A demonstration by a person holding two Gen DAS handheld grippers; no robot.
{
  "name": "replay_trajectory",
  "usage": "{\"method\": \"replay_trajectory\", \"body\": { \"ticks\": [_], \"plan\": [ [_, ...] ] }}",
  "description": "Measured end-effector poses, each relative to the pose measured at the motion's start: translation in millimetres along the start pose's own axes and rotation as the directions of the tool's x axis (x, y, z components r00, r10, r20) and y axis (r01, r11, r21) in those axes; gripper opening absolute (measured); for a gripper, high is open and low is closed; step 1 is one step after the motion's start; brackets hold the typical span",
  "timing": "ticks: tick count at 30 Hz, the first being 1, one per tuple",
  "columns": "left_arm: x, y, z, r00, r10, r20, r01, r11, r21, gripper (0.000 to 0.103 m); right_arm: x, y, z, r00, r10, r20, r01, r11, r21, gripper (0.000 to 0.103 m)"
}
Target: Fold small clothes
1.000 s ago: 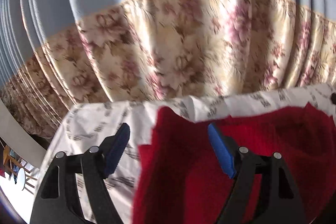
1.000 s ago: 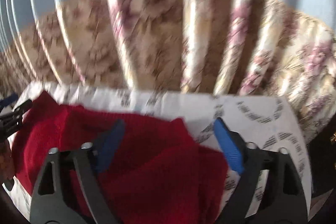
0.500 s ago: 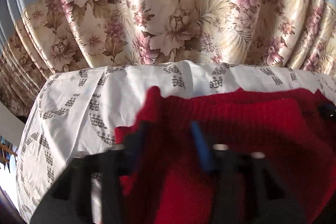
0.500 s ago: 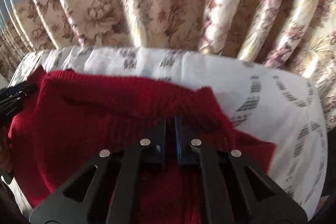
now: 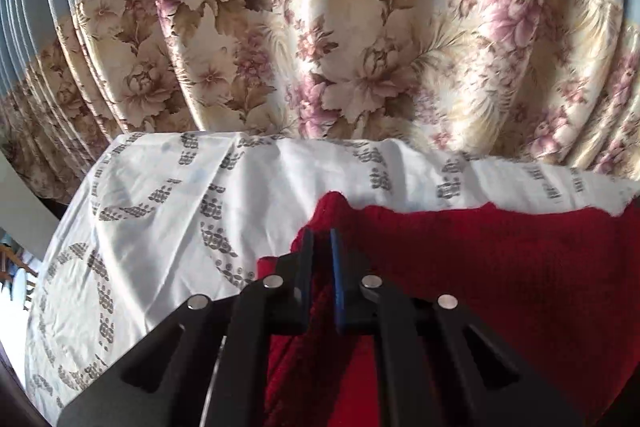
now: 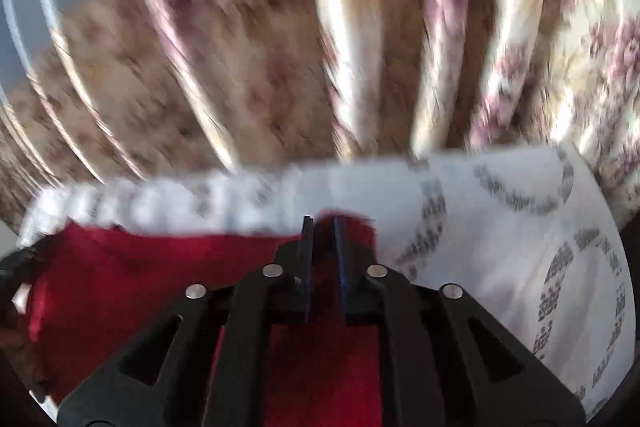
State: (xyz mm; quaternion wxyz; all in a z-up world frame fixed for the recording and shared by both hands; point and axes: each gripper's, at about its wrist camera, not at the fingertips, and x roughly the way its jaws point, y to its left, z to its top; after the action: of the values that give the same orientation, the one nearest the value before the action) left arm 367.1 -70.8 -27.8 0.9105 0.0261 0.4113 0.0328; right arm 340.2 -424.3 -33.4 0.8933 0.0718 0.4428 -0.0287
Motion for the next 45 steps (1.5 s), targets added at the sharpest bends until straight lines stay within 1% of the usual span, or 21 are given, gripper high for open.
{"method": "replay_trajectory", "body": {
  "ticks": [1,2,4,8,10,13,14,15,16,17,18,22,24,26,29,33,35,38,40,43,45],
  "plan": [
    [4,0,-2,1.000,0.006,-0.014,-0.005,1.000,0.007,0.009,7,0,-3,1.000,-0.005,-0.028,0.005,1.000,-0.004,0.029],
    [8,0,-4,1.000,0.002,-0.028,-0.002,1.000,0.015,0.010,7,-1,-5,1.000,-0.003,-0.025,0.003,1.000,0.004,0.050],
    [8,2,-5,0.999,-0.024,-0.035,0.025,1.000,0.017,0.010,-9,-3,-5,1.000,-0.001,0.031,0.000,1.000,0.014,0.068],
    [-10,-2,-3,0.985,-0.170,0.020,0.168,0.983,0.069,0.011,-40,-4,0,0.995,0.010,0.104,-0.011,1.000,0.008,0.074],
    [-20,-13,-4,0.982,-0.177,0.068,0.167,0.977,0.135,0.015,-46,-4,1,0.993,0.028,0.112,-0.029,1.000,0.008,0.075],
    [-19,-33,-7,0.981,-0.182,0.063,0.166,0.965,0.204,0.015,-43,1,1,0.994,0.044,0.100,-0.044,0.999,0.000,0.075],
    [-18,-40,-9,0.981,-0.189,0.054,0.173,0.960,0.219,0.023,-40,4,-1,0.995,0.049,0.091,-0.048,0.999,-0.006,0.075],
    [-18,-48,-10,0.981,-0.188,0.041,0.173,0.956,0.238,0.039,-37,7,-1,0.995,0.052,0.082,-0.051,0.999,-0.012,0.075],
    [-18,-53,-10,0.981,-0.190,0.043,0.174,0.954,0.244,0.078,-37,8,-3,0.996,0.052,0.077,-0.051,0.999,-0.016,0.075],
    [-18,-57,-11,0.980,-0.194,0.044,0.178,0.952,0.249,0.086,-35,11,-4,0.996,0.051,0.071,-0.050,0.998,-0.025,0.075],
    [-16,-61,-11,0.980,-0.194,0.036,0.179,0.951,0.254,0.086,-34,14,-5,0.996,0.052,0.069,-0.050,0.998,-0.033,0.075],
    [5,-73,-17,0.994,-0.105,-0.021,0.107,0.966,0.234,0.085,-30,26,-8,0.997,0.055,0.054,-0.051,0.996,-0.072,0.076],
    [6,-72,-18,0.993,-0.112,-0.025,0.115,0.970,0.212,0.070,-28,28,-9,0.997,0.055,0.047,-0.052,0.996,-0.075,0.076],
    [8,-68,-18,0.991,-0.129,-0.028,0.132,0.977,0.167,0.037,-25,30,-10,0.998,0.055,0.039,-0.051,0.995,-0.083,0.076],
    [5,-63,-17,0.991,-0.131,-0.016,0.132,0.982,0.135,0.018,-24,30,-11,0.998,0.054,0.036,-0.051,0.995,-0.082,0.076],
    [0,-49,-10,0.983,-0.185,-0.009,0.185,0.981,0.060,0.016,-24,30,-12,0.998,0.056,0.034,-0.053,0.995,-0.085,0.077],
    [-8,-43,-4,0.980,-0.199,0.027,0.198,0.980,0.031,0.015,-24,31,-12,0.998,0.056,0.034,-0.053,0.995,-0.088,0.077],
    [-16,-40,1,0.979,-0.194,0.066,0.193,0.981,0.022,0.015,-24,30,-11,0.998,0.058,0.038,-0.055,0.995,-0.087,0.077],
    [-13,-41,5,0.980,-0.190,0.067,0.187,0.981,0.043,0.015,-24,29,-11,0.997,0.063,0.041,-0.059,0.995,-0.080,0.077],
    [-6,-36,12,0.979,-0.199,0.054,0.198,0.980,0.015,0.015,-20,31,-12,0.998,0.063,0.031,-0.060,0.995,-0.086,0.077],
    [-6,-33,14,0.984,-0.166,0.070,0.166,0.986,0.006,0.015,-17,30,-12,0.998,0.061,0.022,-0.059,0.995,-0.084,0.078]
  ]
}}
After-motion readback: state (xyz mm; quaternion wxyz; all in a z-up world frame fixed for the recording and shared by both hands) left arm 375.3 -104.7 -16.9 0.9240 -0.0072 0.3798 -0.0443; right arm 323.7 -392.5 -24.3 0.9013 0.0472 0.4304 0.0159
